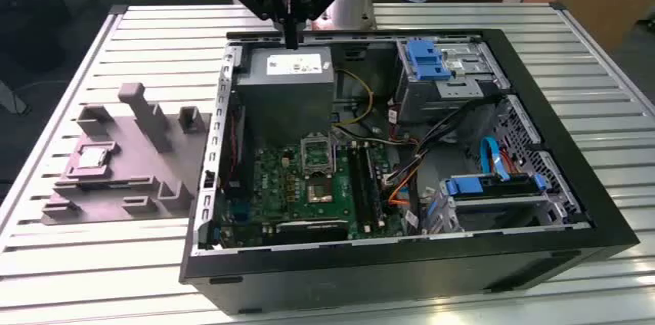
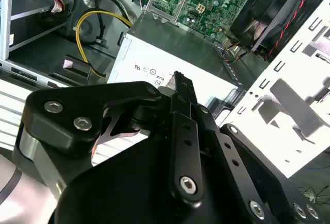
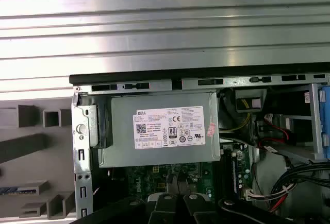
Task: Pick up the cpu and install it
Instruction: 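Reach for the cpu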
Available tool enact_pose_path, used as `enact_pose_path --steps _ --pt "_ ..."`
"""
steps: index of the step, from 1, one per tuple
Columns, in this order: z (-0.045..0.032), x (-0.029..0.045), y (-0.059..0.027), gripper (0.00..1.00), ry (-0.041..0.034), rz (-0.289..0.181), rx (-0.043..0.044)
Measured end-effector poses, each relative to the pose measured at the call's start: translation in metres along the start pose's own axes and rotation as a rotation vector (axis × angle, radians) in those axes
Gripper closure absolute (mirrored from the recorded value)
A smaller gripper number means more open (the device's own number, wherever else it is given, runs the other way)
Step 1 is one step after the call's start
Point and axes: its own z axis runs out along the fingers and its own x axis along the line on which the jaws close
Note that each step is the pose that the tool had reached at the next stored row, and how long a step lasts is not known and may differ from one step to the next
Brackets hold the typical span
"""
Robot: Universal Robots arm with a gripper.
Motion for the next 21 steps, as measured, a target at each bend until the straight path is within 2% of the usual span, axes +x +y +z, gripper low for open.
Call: enact_pose_path --steps 7,9,21 --pt "0.0000 0.0006 0.0001 0.89 0.0001 0.000 0.0000" --pt "0.0000 0.0034 -0.0001 0.89 0.0000 0.000 -0.0001" --pt "-0.0001 0.0063 -0.0004 0.89 0.0000 0.000 0.0000"
